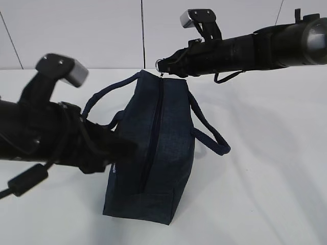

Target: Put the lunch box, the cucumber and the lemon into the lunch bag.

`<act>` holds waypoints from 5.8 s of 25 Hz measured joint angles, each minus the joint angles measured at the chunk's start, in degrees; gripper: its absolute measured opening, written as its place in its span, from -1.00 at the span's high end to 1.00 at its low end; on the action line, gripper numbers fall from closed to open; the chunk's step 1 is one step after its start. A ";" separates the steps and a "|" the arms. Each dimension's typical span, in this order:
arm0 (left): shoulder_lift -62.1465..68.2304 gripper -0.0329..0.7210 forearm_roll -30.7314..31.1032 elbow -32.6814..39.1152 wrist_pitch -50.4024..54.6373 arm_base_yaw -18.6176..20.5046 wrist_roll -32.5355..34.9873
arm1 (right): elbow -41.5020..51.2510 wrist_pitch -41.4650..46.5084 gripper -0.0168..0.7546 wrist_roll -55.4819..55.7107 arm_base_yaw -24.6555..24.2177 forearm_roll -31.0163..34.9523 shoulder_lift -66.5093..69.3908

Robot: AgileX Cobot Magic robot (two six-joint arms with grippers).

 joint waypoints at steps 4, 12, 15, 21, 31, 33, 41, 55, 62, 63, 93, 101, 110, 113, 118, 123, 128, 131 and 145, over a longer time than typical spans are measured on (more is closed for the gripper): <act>-3.57 -0.06 8.23 -2.47 3.58 4.39 -9.30 | 0.00 0.09 0.94 0.12 0.00 0.00 0.00; -2.06 -0.02 44.12 -21.02 24.09 11.92 -41.08 | 0.00 0.21 0.94 0.12 0.00 0.00 0.00; 2.58 -0.02 48.46 -30.37 32.32 12.22 -45.68 | 0.00 0.21 0.94 0.12 0.00 0.00 0.00; 16.05 -0.02 49.26 -46.30 44.60 12.22 -48.93 | 0.00 0.33 0.94 0.12 0.00 0.00 0.00; 26.70 -0.02 49.70 -59.28 50.89 11.05 -50.03 | 0.00 0.43 0.94 0.12 0.00 0.00 0.00; 27.24 -0.02 49.80 -59.60 51.29 9.91 -50.03 | 0.00 0.43 0.94 0.12 0.00 0.00 0.00; 29.87 -0.02 51.73 -59.65 52.67 7.40 -51.03 | 0.00 0.43 0.94 0.12 0.00 0.00 0.00; 34.78 0.24 55.75 -59.65 50.18 6.52 -53.86 | 0.00 0.43 0.94 0.12 0.00 0.00 0.00; 35.57 0.91 56.50 -60.35 50.89 6.52 -53.70 | 0.00 0.43 0.94 0.12 0.00 0.00 0.00; 35.66 0.92 56.65 -61.09 51.68 6.52 -53.64 | 0.00 0.43 0.94 0.12 0.00 0.00 0.00; 25.82 0.93 61.50 -66.52 53.22 0.64 -56.86 | -1.00 7.36 0.94 0.55 -5.14 5.75 0.00; 26.09 0.93 62.54 -66.52 54.33 0.50 -56.94 | -5.66 10.94 -0.06 10.87 -9.49 9.86 0.00; 28.81 0.93 59.61 -66.52 54.42 0.43 -56.94 | -10.66 17.10 -0.40 15.96 -17.25 10.00 -5.59; 31.11 0.93 55.41 -66.52 52.27 0.43 -56.94 | -10.79 17.10 -0.40 17.28 -19.74 9.31 -8.43; 36.18 0.93 48.62 -69.13 47.04 0.43 -56.94 | -10.79 17.10 -0.40 20.79 -22.57 3.64 -10.15; 39.35 0.93 45.98 -73.03 42.38 2.11 -59.04 | -10.79 18.41 -0.39 22.81 -23.10 -0.05 -10.40; 43.29 0.93 45.43 -73.46 41.21 6.95 -60.60 | -10.79 19.72 -0.39 23.50 -23.10 -0.59 -10.40; 45.03 0.93 45.53 -73.46 40.96 8.99 -60.91 | -10.79 19.72 -0.39 23.50 -23.10 -0.66 -10.40; 40.28 -0.21 50.85 -73.57 40.56 10.16 -60.91 | -18.71 20.59 -0.32 32.68 -23.10 -9.42 -10.40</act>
